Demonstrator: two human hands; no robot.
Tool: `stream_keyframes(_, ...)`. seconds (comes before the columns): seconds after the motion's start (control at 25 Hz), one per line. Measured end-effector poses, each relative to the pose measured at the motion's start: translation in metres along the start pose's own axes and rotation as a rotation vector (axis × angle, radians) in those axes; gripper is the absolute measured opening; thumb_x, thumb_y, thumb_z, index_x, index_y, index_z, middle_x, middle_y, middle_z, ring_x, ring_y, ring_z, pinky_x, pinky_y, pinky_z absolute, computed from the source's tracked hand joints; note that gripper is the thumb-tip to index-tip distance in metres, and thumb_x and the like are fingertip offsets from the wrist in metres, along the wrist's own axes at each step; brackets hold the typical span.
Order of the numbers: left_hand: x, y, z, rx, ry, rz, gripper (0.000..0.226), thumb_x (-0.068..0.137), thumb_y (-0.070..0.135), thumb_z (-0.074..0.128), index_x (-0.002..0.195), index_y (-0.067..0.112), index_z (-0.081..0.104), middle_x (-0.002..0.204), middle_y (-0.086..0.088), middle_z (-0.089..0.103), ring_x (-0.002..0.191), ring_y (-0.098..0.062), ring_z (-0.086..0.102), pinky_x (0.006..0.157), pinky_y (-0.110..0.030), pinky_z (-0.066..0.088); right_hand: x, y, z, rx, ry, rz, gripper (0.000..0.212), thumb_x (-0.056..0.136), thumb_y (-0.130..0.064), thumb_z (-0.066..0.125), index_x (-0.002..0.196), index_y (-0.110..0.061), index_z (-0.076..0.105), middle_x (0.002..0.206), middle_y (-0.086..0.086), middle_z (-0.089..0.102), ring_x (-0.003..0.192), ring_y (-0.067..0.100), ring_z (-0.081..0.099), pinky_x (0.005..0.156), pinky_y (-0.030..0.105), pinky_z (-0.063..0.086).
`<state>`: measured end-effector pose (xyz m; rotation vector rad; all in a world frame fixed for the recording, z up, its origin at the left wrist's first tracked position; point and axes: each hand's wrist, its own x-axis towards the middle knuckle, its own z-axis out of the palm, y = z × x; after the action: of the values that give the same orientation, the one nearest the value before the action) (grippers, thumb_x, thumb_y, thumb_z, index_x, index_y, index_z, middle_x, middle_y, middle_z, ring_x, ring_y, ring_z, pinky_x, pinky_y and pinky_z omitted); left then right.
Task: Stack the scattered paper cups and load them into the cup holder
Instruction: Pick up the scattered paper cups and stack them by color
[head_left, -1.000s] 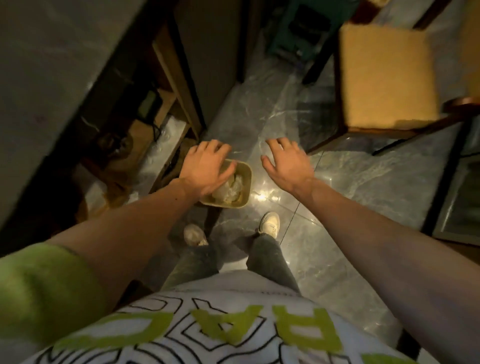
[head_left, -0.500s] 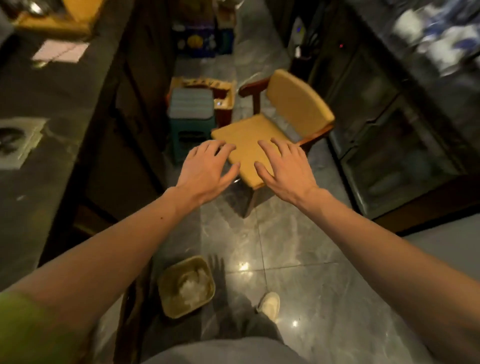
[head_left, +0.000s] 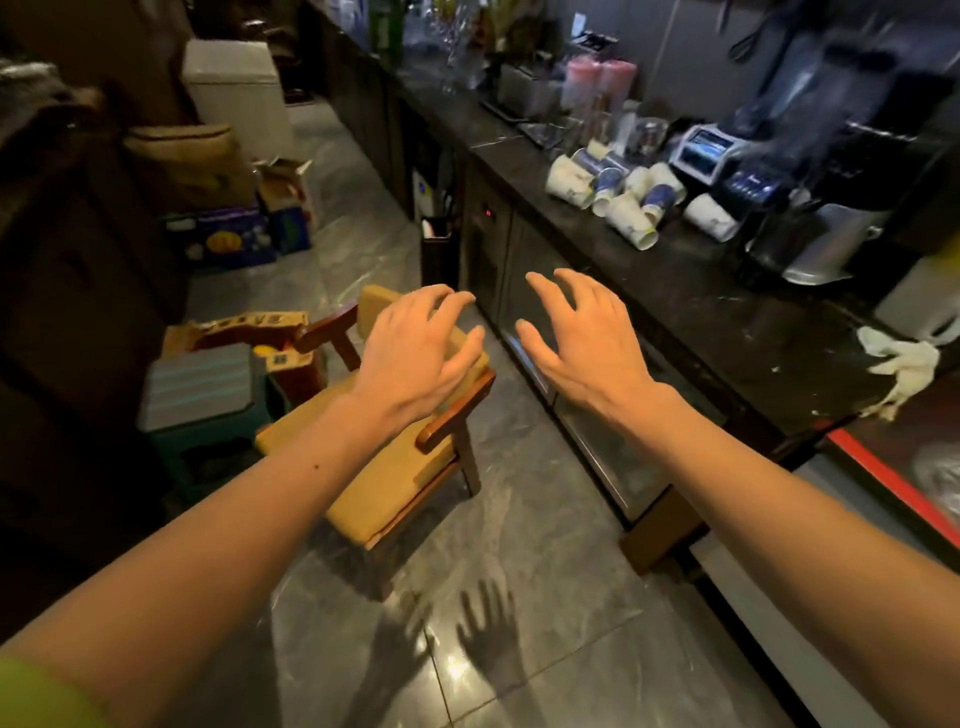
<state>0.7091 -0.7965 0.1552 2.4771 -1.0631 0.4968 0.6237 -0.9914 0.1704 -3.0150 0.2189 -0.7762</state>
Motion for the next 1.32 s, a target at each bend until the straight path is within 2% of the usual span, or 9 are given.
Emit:
stream_keyframes(0.4, 0.197, -0.005, 0.119, -0.185, -0.056, 0.129, 0.051, 0.097, 0.047, 0.041, 0.135, 0.016, 0.054, 0.133, -0.008, 0.058, 0.125, -0.027, 0.053, 0.1, -0.04, 0.044, 0.108, 0.132, 0.062, -0.051, -0.064, 0.27, 0.063, 0.095, -0.049, 0.044, 0.148, -0.018, 0.034, 0.145, 0.017, 0.044, 0.135, 0.033, 0.04, 0.108, 0.044, 0.035)
stream_keyframes(0.52, 0.259, -0.011, 0.146, -0.241, -0.074, 0.161, 0.046, 0.098, 0.041, 0.049, 0.135, 0.014, 0.055, 0.134, -0.009, 0.058, 0.125, -0.029, 0.053, 0.1, -0.04, 0.043, 0.148, 0.163, 0.078, -0.077, -0.07, 0.33, 0.063, 0.095, -0.049, 0.044, 0.149, -0.017, 0.033, 0.146, 0.016, 0.043, 0.135, 0.032, 0.04, 0.107, 0.043, 0.035)
stream_keyframes(0.68, 0.33, -0.008, 0.19, -0.299, -0.131, 0.171, 0.047, 0.099, 0.042, 0.047, 0.138, 0.016, 0.052, 0.137, -0.008, 0.055, 0.126, -0.027, 0.052, 0.101, -0.039, 0.043, 0.192, 0.215, 0.106, -0.073, -0.066, 0.418, 0.062, 0.096, -0.049, 0.045, 0.148, -0.017, 0.033, 0.146, 0.014, 0.043, 0.133, 0.032, 0.041, 0.105, 0.043, 0.036)
stream_keyframes(0.96, 0.442, 0.015, 0.297, -0.379, -0.233, 0.073, 0.051, 0.1, 0.045, 0.043, 0.145, 0.021, 0.041, 0.146, -0.003, 0.047, 0.132, -0.022, 0.047, 0.1, -0.039, 0.043, 0.262, 0.344, 0.175, 0.004, -0.089, 0.472, 0.062, 0.095, -0.049, 0.044, 0.148, -0.019, 0.032, 0.143, 0.011, 0.044, 0.131, 0.03, 0.042, 0.102, 0.041, 0.039)
stream_keyframes(1.16, 0.512, 0.05, 0.36, -0.377, -0.302, -0.002, 0.052, 0.099, 0.047, 0.044, 0.145, 0.022, 0.039, 0.146, -0.003, 0.046, 0.127, -0.023, 0.05, 0.094, -0.038, 0.044, 0.302, 0.431, 0.208, 0.114, -0.147, 0.491, 0.06, 0.095, -0.047, 0.046, 0.147, -0.021, 0.031, 0.14, 0.009, 0.045, 0.127, 0.032, 0.045, 0.095, 0.042, 0.042)
stream_keyframes(1.24, 0.538, 0.064, 0.38, -0.399, -0.319, -0.056, 0.051, 0.099, 0.048, 0.043, 0.144, 0.024, 0.039, 0.144, -0.002, 0.047, 0.12, -0.02, 0.053, 0.086, -0.033, 0.042, 0.321, 0.463, 0.218, 0.15, -0.185, 0.499, 0.06, 0.096, -0.046, 0.047, 0.147, -0.021, 0.03, 0.142, 0.009, 0.043, 0.128, 0.031, 0.044, 0.096, 0.042, 0.041)
stream_keyframes(1.32, 0.558, 0.073, 0.398, -0.433, -0.343, -0.128, 0.053, 0.098, 0.05, 0.044, 0.144, 0.024, 0.038, 0.142, -0.004, 0.048, 0.12, -0.02, 0.053, 0.087, -0.033, 0.042, 0.337, 0.485, 0.227, 0.195, -0.24, 0.55, 0.062, 0.096, -0.046, 0.047, 0.149, -0.021, 0.027, 0.146, 0.009, 0.039, 0.131, 0.031, 0.041, 0.098, 0.044, 0.04)
